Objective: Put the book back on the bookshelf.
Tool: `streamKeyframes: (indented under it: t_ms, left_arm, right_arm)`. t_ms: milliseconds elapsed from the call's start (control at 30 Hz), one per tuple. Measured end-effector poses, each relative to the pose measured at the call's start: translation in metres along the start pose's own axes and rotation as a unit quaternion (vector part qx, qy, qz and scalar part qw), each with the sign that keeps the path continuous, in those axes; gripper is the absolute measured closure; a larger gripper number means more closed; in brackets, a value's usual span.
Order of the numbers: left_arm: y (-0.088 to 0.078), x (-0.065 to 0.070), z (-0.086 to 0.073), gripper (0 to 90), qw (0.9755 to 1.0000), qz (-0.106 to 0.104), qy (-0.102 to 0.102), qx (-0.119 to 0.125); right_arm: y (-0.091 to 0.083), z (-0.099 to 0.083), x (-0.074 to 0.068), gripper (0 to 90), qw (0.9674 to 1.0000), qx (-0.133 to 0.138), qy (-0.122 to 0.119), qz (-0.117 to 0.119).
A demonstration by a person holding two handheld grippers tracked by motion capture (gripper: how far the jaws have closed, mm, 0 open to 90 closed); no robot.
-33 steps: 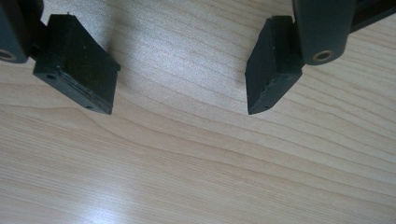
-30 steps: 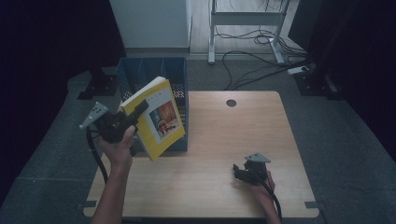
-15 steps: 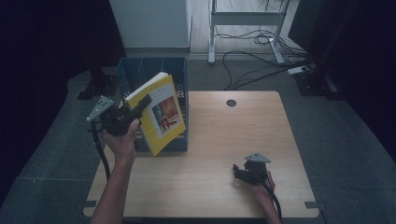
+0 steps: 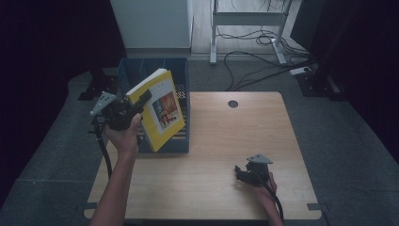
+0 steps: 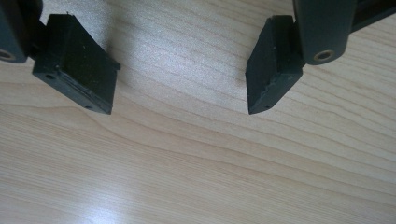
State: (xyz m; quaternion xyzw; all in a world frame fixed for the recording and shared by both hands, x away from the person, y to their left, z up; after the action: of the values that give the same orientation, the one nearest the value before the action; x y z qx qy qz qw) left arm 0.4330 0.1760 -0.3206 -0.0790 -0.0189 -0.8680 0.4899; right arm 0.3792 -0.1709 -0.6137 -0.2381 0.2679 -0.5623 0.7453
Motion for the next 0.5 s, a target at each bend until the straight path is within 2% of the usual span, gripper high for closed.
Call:
streamKeyframes:
  t_ms: [300,500]
  left_arm:
    - [0.012,-0.003,0.003,75.1,0.9999,0.012,0.003,0.002]
    - [0.026,0.000,0.003,75.1,0.9995,0.029,0.014,-0.006]
  right_arm:
    - [0.000,0.000,0.000,24.0,1.0000,0.000,-0.001,0.000]
    - [0.000,0.000,0.000,23.8,1.0000,-0.001,-0.002,0.000]
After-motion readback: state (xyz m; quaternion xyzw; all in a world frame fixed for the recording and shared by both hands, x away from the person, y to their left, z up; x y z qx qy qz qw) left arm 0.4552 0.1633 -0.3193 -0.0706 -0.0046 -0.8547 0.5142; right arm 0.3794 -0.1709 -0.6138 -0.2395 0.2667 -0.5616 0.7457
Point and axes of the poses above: each handheld gripper's, and its own axes: y roughly forward along the jaws, z roughly out of its top, x roughly to its right, the point moved 9 cm from there along y, roughly forward along the jaws, and after that the axes turned 9 degrees about y, right-handed, at the moved point
